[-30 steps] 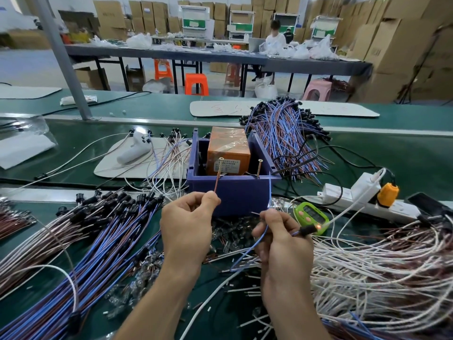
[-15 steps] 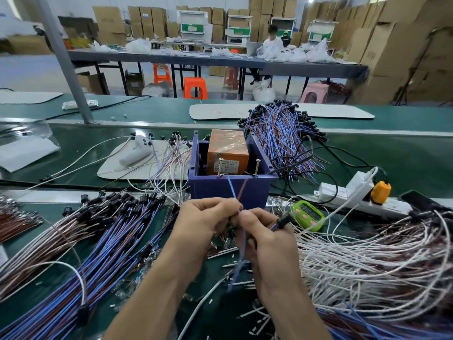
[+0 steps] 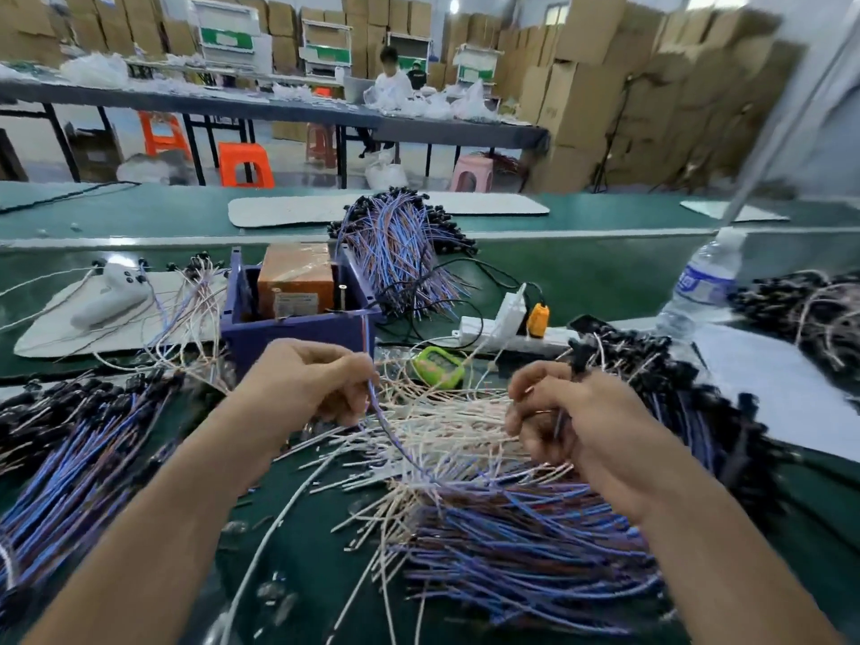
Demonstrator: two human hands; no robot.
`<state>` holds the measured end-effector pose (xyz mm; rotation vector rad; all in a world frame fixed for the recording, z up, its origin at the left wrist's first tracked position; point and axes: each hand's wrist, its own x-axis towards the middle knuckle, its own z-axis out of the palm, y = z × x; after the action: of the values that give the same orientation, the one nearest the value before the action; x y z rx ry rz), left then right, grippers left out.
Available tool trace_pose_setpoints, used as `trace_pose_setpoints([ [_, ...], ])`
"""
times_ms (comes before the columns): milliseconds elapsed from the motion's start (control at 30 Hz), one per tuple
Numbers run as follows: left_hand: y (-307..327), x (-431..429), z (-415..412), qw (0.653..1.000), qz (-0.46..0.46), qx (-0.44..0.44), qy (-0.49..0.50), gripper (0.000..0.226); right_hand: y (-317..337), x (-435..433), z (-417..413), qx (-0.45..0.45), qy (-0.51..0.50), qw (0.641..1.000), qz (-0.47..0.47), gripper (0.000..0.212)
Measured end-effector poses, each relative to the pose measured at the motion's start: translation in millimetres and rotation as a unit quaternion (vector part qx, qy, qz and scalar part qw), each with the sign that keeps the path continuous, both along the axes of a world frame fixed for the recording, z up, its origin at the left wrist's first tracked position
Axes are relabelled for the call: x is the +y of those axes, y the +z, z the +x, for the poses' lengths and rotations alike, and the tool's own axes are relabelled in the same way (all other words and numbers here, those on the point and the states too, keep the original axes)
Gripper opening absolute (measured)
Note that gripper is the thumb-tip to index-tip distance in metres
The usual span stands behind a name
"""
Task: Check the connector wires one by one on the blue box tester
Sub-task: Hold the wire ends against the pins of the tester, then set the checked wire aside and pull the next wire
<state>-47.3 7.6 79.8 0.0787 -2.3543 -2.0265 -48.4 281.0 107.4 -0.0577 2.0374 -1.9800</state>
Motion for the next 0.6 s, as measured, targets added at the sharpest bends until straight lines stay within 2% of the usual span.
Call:
trace_pose_setpoints([
  [133,-6,51,0,0.974,-0.182,-0.035,-0.128,0.022,2,52,5,0.023,-0.034,0.993,0.111,0.025],
  [200,-11,77,4,0.956,-0.234,-0.044,-0.173,0.023,-4,74,3,0.083,-0.101,0.966,0.221,0.026],
  [233,-14,87,7,0.950,-0.242,-0.051,-0.189,0.024,-8,83,1,0.127,-0.139,0.934,0.304,0.026],
  [333,-23,116,13,0.940,-0.266,-0.067,-0.201,0.026,-17,104,-2,0.207,-0.237,0.794,0.521,0.034],
  [433,-31,132,13,0.921,-0.347,-0.051,-0.172,0.026,-27,112,-14,0.210,-0.239,0.717,0.621,0.039],
  [467,-33,136,13,0.909,-0.384,-0.039,-0.158,0.027,-29,112,-19,0.212,-0.229,0.705,0.636,0.037],
  [533,-37,140,14,0.882,-0.453,-0.018,-0.131,0.032,-33,112,-25,0.235,-0.227,0.705,0.629,0.027],
  [600,-42,143,16,0.858,-0.502,0.000,-0.107,0.046,-36,111,-26,0.250,-0.227,0.704,0.624,0.025],
])
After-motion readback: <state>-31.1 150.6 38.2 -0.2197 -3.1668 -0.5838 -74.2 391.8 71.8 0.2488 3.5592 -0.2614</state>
